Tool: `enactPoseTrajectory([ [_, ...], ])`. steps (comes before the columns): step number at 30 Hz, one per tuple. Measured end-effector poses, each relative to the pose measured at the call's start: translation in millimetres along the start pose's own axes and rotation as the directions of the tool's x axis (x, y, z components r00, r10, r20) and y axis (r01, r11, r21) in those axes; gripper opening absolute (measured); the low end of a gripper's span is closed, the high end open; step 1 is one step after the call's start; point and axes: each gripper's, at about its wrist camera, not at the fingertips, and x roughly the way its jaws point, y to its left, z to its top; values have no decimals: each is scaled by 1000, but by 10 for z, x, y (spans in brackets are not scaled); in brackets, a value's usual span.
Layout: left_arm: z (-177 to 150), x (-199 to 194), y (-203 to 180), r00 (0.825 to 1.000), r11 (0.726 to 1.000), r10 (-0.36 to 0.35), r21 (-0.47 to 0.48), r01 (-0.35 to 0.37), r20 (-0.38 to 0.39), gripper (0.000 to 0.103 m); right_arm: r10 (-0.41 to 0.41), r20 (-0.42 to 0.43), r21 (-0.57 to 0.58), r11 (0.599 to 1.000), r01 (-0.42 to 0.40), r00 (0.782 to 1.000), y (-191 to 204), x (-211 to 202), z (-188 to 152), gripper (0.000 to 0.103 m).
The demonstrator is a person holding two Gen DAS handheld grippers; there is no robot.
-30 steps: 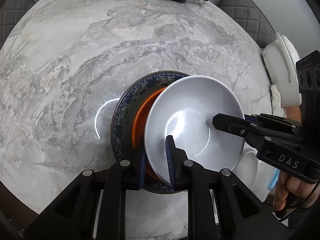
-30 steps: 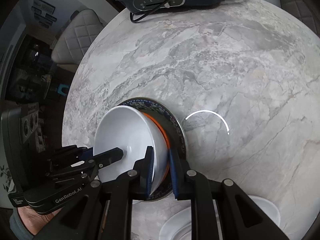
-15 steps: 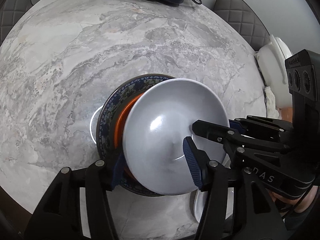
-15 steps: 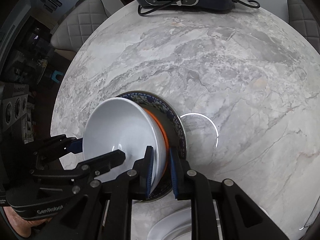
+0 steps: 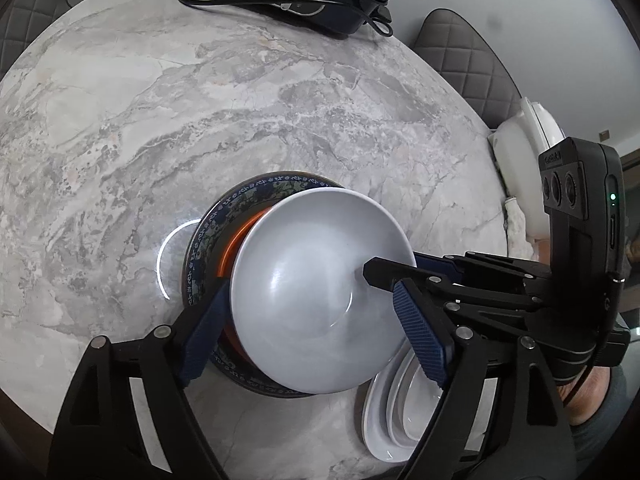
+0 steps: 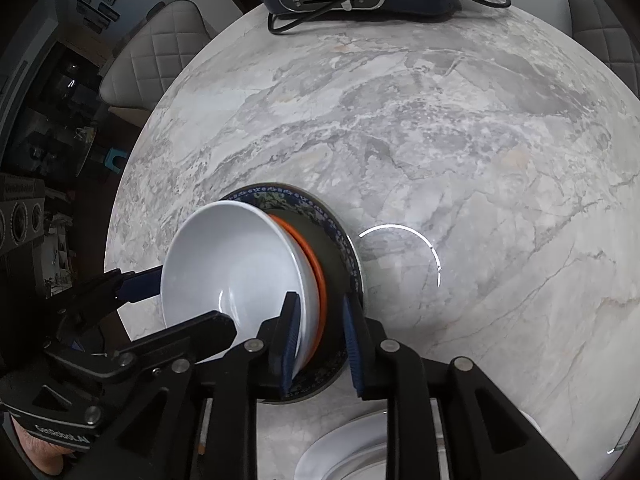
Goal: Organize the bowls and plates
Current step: 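Lower the white bowl into the orange bowl and open both tools, then close both tools on the patterned bowl rim holding the nested bowls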
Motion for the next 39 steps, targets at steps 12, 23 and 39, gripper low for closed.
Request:
enactPoseTrajectory([
  [12, -43, -414, 70, 997, 1000, -17, -17, 18, 70, 94, 59, 49, -2, 998, -59, 997, -45, -214, -8, 23],
  [23, -185, -388, 1075, 997, 985, -71, -153, 75, 34, 92, 339, 42, 77, 937, -341, 940, -754, -309, 149, 37],
  [39, -195, -108, 1176, 975, 962, -223, -158, 222, 14, 70, 453, -70, 143, 886, -441, 889, -757, 178, 91, 36],
])
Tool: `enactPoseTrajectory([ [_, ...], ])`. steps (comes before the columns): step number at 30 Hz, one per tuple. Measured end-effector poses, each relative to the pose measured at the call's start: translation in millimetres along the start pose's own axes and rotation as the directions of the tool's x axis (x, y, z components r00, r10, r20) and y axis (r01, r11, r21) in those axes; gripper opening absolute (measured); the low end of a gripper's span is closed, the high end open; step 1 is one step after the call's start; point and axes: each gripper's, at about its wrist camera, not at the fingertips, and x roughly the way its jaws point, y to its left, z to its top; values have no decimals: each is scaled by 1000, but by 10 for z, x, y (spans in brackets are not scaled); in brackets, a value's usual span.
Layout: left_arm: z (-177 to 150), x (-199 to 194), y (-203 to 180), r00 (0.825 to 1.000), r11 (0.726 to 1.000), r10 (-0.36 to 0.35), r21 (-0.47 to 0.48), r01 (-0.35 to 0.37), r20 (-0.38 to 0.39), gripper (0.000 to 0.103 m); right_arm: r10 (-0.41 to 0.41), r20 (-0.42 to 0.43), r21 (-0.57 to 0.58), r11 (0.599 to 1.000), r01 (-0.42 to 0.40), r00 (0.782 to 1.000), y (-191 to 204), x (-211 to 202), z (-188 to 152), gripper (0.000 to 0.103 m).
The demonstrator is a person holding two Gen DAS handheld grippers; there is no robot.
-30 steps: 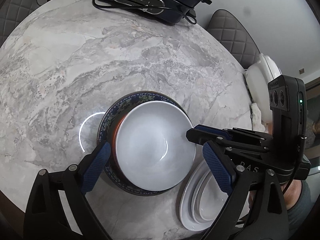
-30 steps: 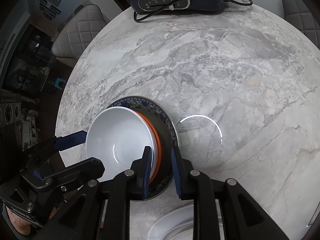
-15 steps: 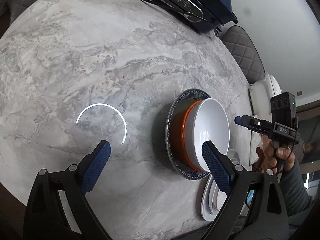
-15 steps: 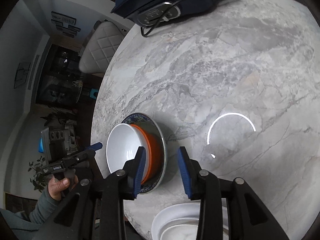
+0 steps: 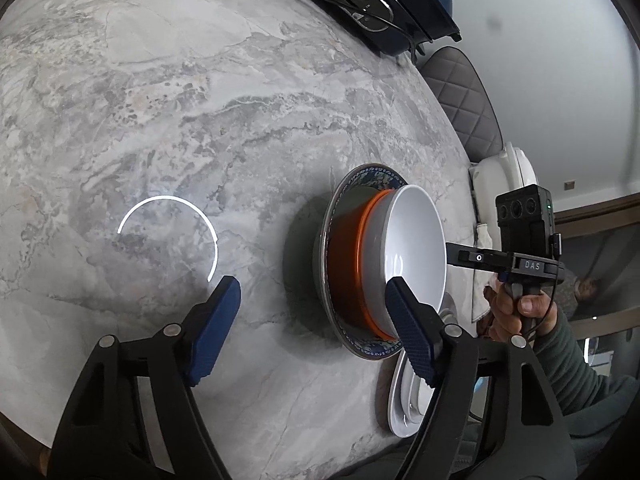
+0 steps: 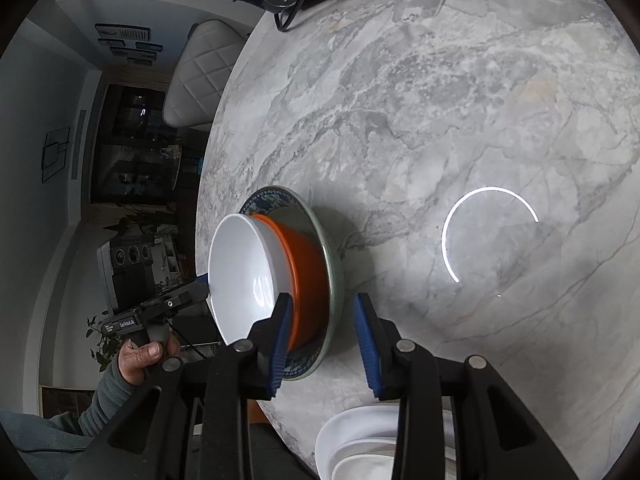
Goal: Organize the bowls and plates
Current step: 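Close both tools on the patterned bowl rim holding the nested bowls, then lift the nested bowl stack with both tools and carry it over the plates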
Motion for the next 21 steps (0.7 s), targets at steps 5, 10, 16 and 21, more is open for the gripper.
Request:
enactPoseTrajectory([
  [5, -20, 21, 93, 1000, 1000, 9, -5, -9, -28, 65, -7, -23, 8, 1000, 7, 1000, -42, 27, -8, 36],
  [10, -17, 111, 101, 998, 1000, 26, 10, -26, -64, 55, -9, -36, 10, 1000, 10, 999, -71, 51, -20, 34],
  [16, 12, 194, 38, 996, 1000, 25, 21, -23, -80, 43, -11, -46, 12, 1000, 12, 999, -88, 126, 21, 26],
  [21, 19, 177, -16, 997, 999, 18, 28, -16, -70, 30, 2, -34, 23, 1000, -1, 999, -122, 98, 20, 23],
])
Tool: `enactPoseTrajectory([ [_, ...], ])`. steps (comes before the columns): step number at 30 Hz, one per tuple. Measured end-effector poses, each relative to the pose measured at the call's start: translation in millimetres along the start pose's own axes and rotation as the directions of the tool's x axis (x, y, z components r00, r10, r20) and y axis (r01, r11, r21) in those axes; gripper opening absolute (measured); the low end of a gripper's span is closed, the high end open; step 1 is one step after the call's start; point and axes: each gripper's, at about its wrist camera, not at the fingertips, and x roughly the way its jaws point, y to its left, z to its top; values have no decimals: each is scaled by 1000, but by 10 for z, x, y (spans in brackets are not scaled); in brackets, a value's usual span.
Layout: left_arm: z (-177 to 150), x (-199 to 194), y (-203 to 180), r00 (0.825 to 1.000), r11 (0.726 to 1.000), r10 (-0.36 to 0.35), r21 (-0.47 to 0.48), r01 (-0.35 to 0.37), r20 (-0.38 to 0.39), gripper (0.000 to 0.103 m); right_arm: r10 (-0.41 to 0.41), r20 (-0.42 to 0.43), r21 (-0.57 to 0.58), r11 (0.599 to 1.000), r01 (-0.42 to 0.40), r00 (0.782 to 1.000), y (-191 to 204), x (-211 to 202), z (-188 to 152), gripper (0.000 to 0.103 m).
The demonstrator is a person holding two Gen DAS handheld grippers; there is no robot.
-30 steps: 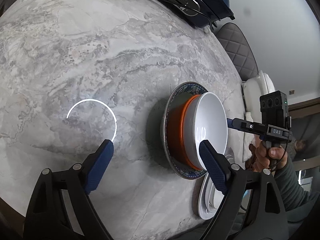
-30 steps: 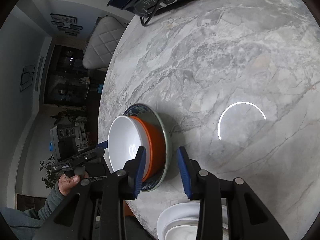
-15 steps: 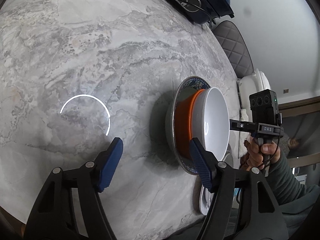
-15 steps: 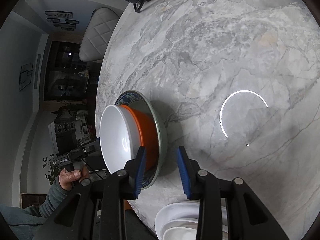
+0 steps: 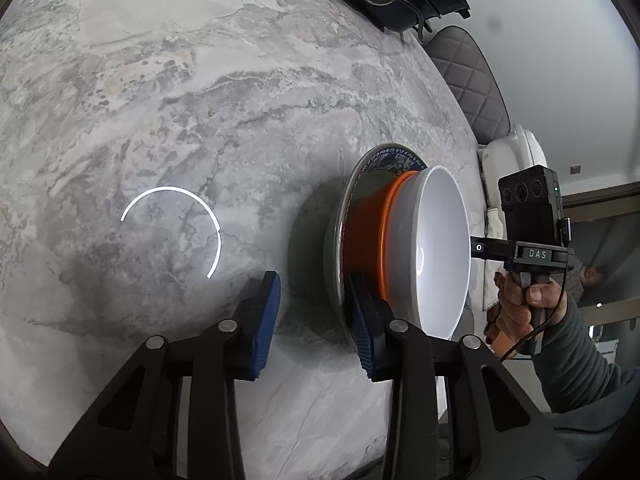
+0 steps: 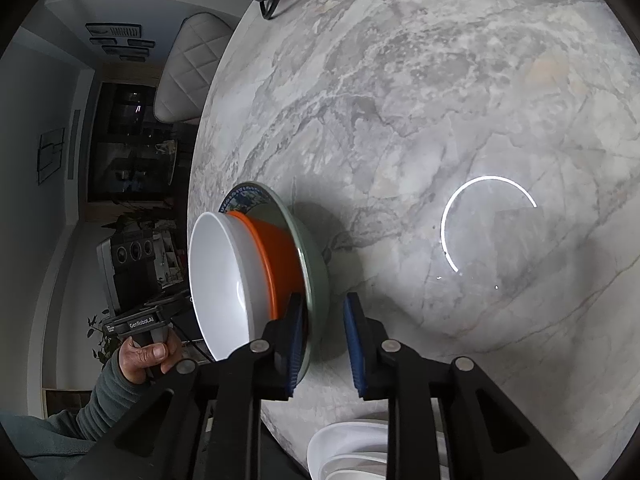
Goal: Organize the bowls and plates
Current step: 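Lift the nested bowl stack with both tools and carry it over the plates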
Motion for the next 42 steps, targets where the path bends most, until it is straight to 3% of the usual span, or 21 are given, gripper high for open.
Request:
enactPoseTrajectory([
  [5, 10, -34, -47, 1000, 1000, 17, 8, -17, -1, 24, 21, 5, 9, 1000, -21, 1000, -24, -4, 4, 17],
  [8, 13, -24, -74, 1000, 1000, 11, 2, -11, -7, 17, 45, 10, 12, 999, -45, 999, -29, -9, -3, 11],
  [12, 30, -10, -159, 1000, 1000, 16, 18, -16, -12, 5, 49, 14, 14, 999, -50, 999, -37, -17, -13, 11],
  [15, 50, 14, -251, 998, 997, 60, 47, -59, -14, 5, 39, 15, 16, 999, -39, 999, -4, 1, -17, 12],
  [21, 32, 15, -298, 997, 997, 71, 44, -71, -8, 5, 18, 27, 28, 999, -19, 999, 25, -16, -11, 11],
  [30, 51, -92, -402, 998, 998, 55, 15, -55, -17, 5, 1, 42, 37, 999, -3, 999, 126, -99, 0, 11],
  [42, -45, -272, -967, 998, 998, 30, 59, -27, -49, 4, -16, 114, 35, 999, 12, 993, 330, -613, -251, 12],
])
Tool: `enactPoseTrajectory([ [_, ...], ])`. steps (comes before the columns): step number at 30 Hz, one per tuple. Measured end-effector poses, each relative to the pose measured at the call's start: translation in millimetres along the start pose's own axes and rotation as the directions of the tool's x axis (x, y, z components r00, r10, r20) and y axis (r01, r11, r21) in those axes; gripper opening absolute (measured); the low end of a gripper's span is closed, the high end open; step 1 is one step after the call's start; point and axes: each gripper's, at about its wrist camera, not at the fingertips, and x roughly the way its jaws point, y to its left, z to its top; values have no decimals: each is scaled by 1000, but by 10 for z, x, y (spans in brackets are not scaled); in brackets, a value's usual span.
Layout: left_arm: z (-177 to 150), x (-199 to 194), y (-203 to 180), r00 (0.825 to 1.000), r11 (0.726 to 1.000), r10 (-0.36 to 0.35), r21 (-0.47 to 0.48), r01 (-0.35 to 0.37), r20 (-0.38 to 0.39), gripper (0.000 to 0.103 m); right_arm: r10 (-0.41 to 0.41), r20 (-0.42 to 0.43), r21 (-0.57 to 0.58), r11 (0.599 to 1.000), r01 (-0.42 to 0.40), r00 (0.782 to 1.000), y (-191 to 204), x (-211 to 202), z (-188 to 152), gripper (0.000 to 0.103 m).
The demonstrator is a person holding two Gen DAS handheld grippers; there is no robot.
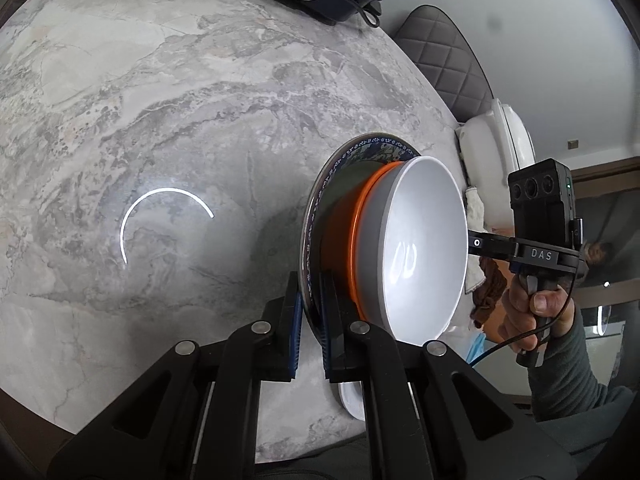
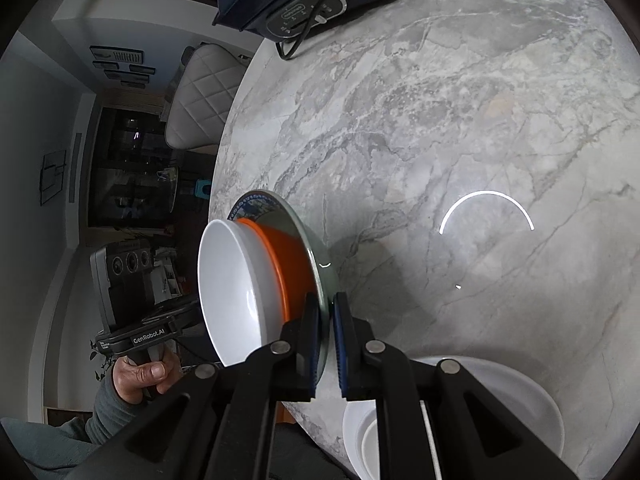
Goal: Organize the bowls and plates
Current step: 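Lift the nested bowl stack with both tools and carry it over the plates, then lower the bowl stack onto the white plate stack and open both tools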
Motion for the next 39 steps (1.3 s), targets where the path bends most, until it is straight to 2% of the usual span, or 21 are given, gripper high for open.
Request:
enactPoseTrajectory([
  [10, -247, -73, -612, 999, 999, -23, 34, 25, -40, 4, 0, 54, 42, 999, -2, 999, -6, -529, -429, 11],
  [16, -488, 90, -960, 996, 998, -25, 55, 30, -91, 4, -12, 74, 84, 996, 6, 997, -148, -807, -753, 11],
  [23, -787, 372, -1200, 989, 998, -32, 57, 41, -145, 4, -20, 87, 148, 989, 7, 996, -436, -1009, -1168, 11],
  [29, -955, 662, -1267, 984, 998, -17, 61, 28, -179, 4, -28, 73, 195, 981, 13, 997, -726, -1028, -1446, 11],
  [39, -1032, 964, -1113, 981, 999, 35, 43, -27, -191, 4, -36, 33, 204, 979, 28, 999, -1021, -809, -1541, 11],
])
